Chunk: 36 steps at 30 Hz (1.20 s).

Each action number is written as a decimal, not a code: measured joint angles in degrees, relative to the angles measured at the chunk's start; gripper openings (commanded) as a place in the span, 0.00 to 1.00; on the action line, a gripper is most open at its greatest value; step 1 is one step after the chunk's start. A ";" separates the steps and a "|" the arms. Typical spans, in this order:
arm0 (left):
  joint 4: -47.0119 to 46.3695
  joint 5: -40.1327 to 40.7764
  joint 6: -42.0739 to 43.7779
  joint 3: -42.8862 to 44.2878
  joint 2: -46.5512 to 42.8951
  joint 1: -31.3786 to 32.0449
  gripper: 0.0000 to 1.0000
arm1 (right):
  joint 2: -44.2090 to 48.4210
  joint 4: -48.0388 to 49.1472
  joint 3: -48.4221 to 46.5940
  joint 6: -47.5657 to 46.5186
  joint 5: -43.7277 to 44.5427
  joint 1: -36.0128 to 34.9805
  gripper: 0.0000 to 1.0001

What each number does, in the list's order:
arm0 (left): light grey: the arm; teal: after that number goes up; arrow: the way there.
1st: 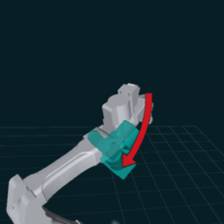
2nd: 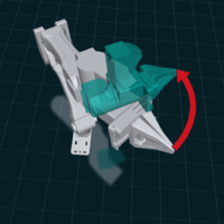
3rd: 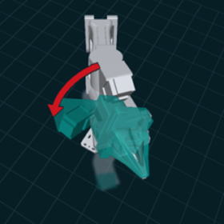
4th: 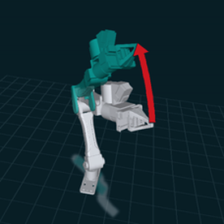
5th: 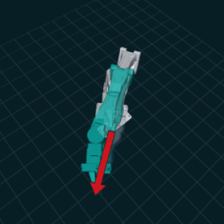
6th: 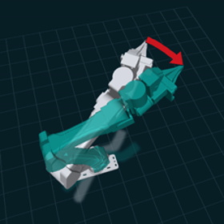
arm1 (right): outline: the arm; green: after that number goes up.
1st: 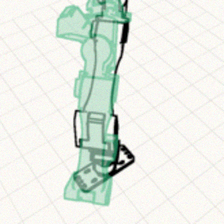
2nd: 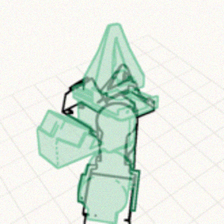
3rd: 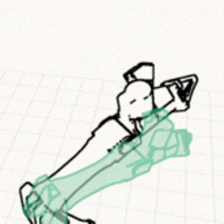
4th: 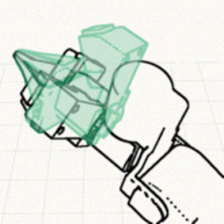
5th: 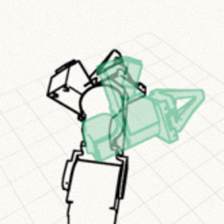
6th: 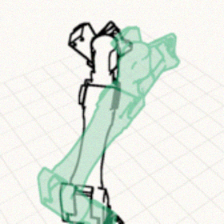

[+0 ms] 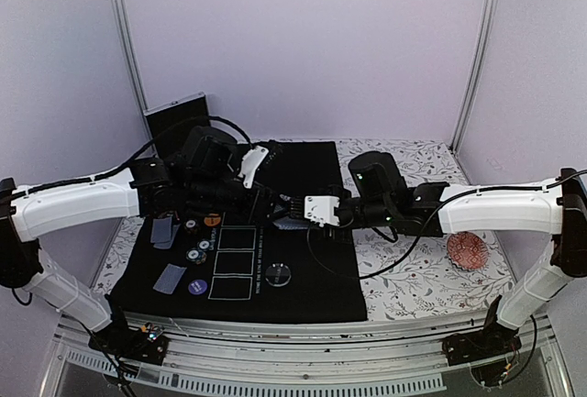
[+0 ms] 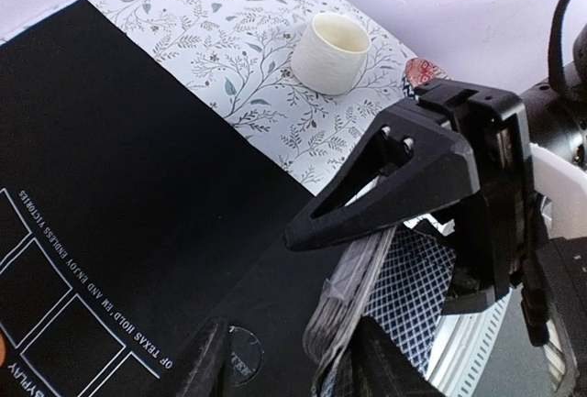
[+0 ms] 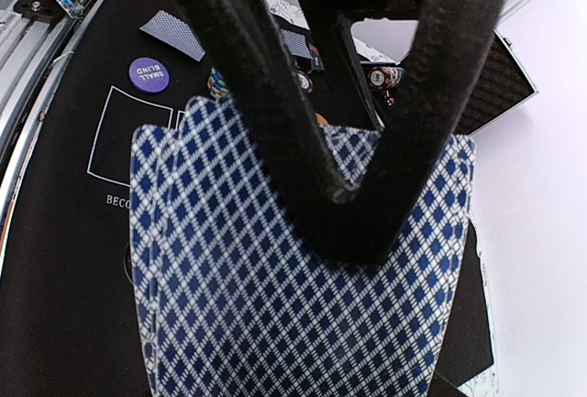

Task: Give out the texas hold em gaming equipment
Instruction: Pick up the poker card from the face-down deck piles.

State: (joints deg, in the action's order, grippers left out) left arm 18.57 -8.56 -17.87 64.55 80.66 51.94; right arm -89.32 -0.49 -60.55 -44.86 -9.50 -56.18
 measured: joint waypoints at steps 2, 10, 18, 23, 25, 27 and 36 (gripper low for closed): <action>0.42 0.20 0.15 0.00 -0.37 -0.09 0.50 | 0.00 0.00 0.00 0.02 0.00 0.00 0.51; 1.95 0.52 0.72 -0.17 -2.49 -0.46 0.54 | 0.00 0.02 0.00 0.00 -0.02 0.00 0.51; 0.57 -2.40 0.79 -0.33 -3.39 -0.57 0.63 | 0.00 0.02 0.00 0.00 -0.04 0.00 0.51; -0.24 -2.19 1.22 0.00 -1.44 -0.57 0.59 | 0.00 0.00 0.00 0.00 -0.04 0.00 0.51; -0.09 -1.84 1.55 0.26 0.24 -0.57 0.57 | 0.00 0.02 0.00 0.00 -0.04 0.00 0.51; 0.31 -1.57 1.73 0.28 1.18 -0.57 0.55 | 0.00 -0.13 0.00 0.00 -0.02 0.00 0.51; 0.66 -0.94 2.10 -0.04 -0.11 -1.09 0.54 | 0.00 -0.61 0.00 0.00 -0.04 0.00 0.51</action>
State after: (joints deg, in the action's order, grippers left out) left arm 19.22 -9.50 -15.77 64.51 80.55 50.85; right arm -89.32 -1.10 -60.55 -44.86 -9.54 -56.18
